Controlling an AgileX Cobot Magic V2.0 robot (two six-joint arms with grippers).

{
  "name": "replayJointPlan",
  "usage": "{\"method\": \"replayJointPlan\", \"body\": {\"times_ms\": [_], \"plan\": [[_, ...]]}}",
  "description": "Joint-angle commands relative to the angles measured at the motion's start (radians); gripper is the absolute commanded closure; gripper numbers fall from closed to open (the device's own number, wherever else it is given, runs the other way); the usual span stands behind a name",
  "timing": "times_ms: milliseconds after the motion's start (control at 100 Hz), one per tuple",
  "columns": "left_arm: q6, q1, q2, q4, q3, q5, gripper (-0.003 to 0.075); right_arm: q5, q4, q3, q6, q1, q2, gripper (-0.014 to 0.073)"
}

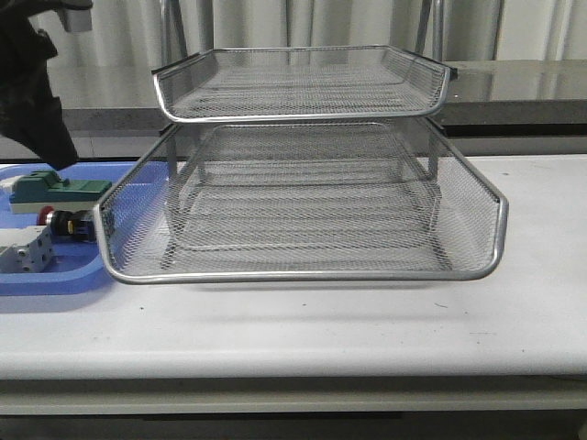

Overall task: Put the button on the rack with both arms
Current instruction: 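Lower the left gripper onto the red push-button in the blue tray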

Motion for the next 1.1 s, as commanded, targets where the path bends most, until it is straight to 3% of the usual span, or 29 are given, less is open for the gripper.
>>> {"method": "replayJointPlan", "body": {"times_ms": [0, 1090], "plan": [[0.008, -0.006, -0.009, -0.021, -0.044, -0.043, 0.0103, -0.053, -0.013, -0.037, -0.003, -0.002, 0.001, 0.0662], [0.082, -0.014, 0.240, -0.040, -0.189, -0.032, 0.0103, -0.053, -0.013, -0.037, -0.003, -0.002, 0.001, 0.0662]]}}
